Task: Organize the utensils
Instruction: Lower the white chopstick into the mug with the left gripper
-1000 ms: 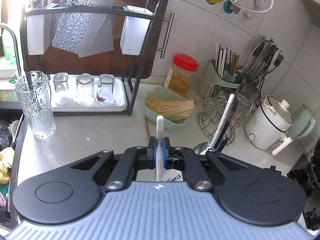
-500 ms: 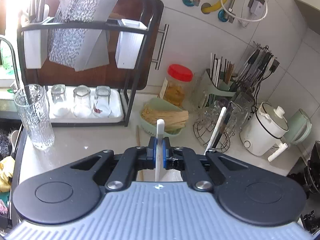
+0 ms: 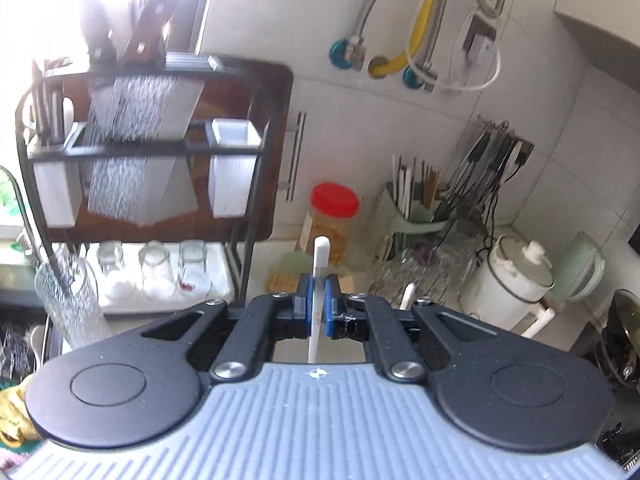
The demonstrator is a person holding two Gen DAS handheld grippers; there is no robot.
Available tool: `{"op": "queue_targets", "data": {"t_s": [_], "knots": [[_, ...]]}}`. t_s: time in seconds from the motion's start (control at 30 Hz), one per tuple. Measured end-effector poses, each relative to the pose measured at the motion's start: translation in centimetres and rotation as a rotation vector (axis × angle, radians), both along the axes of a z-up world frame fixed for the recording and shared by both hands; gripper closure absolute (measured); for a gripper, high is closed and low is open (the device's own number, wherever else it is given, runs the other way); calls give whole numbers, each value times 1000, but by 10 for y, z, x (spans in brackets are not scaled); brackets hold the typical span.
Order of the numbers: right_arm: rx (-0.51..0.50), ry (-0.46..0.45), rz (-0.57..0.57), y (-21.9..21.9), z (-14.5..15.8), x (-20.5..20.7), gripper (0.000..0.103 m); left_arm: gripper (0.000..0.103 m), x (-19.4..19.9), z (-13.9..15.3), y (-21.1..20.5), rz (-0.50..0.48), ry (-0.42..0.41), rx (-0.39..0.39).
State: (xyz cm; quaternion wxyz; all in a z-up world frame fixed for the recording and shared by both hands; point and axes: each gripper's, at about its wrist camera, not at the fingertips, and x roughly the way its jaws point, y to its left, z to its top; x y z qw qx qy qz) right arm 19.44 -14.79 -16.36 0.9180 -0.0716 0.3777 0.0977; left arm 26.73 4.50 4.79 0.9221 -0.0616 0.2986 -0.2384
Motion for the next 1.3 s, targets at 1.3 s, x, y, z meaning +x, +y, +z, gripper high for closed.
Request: {"op": "queue_targets", "data": {"t_s": [1.3], "knots": [[-5,-18,19,0,-4,-2,12,96,-5,24,-88,-229,-14,82]]}}
